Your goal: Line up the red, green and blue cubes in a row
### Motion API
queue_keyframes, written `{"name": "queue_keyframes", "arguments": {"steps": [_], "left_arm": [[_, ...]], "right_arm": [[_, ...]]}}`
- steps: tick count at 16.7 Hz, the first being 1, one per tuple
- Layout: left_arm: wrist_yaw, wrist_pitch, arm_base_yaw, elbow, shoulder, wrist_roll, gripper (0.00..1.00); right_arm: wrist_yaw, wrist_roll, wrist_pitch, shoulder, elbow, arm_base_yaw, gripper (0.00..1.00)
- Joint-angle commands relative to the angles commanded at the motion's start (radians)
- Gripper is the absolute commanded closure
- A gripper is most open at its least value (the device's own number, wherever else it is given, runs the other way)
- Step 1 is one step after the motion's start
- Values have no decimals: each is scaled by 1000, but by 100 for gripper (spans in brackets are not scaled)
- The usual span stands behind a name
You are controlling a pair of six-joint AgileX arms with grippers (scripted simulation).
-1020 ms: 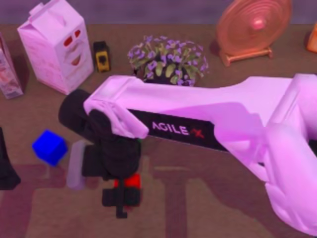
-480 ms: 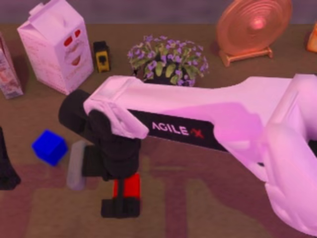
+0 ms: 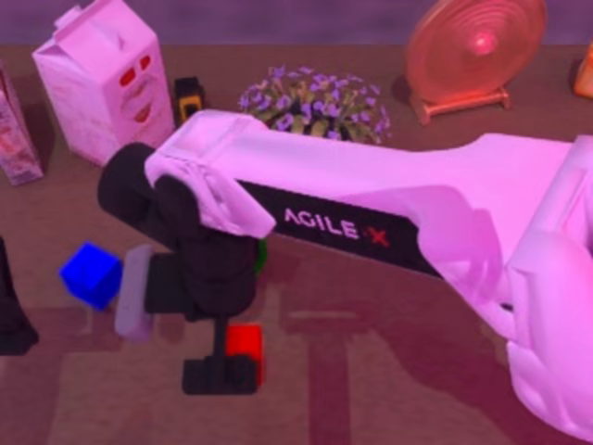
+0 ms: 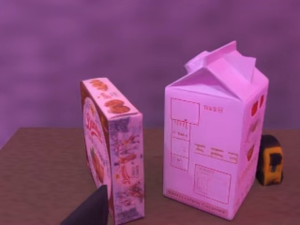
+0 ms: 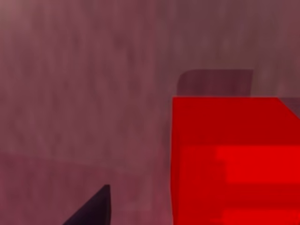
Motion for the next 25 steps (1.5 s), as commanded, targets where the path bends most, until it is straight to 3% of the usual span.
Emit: {"name": "queue_keyframes", "arguments": {"steps": [5, 13, 19, 25], "left_arm": [[0, 0, 0, 0, 0, 0, 0], [2, -62, -29, 91, 93, -3, 0], [2, -296, -130, 461, 518, -13, 0], [0, -617, -265, 941, 1169, -23, 0]], "right_arm": [[-1, -1, -132, -26, 104, 2, 0], [-9, 19, -57, -120, 25, -47, 0], [-36, 127, 210, -561, -334, -239, 0], [-55, 303, 551, -1230, -941, -517, 0]]}}
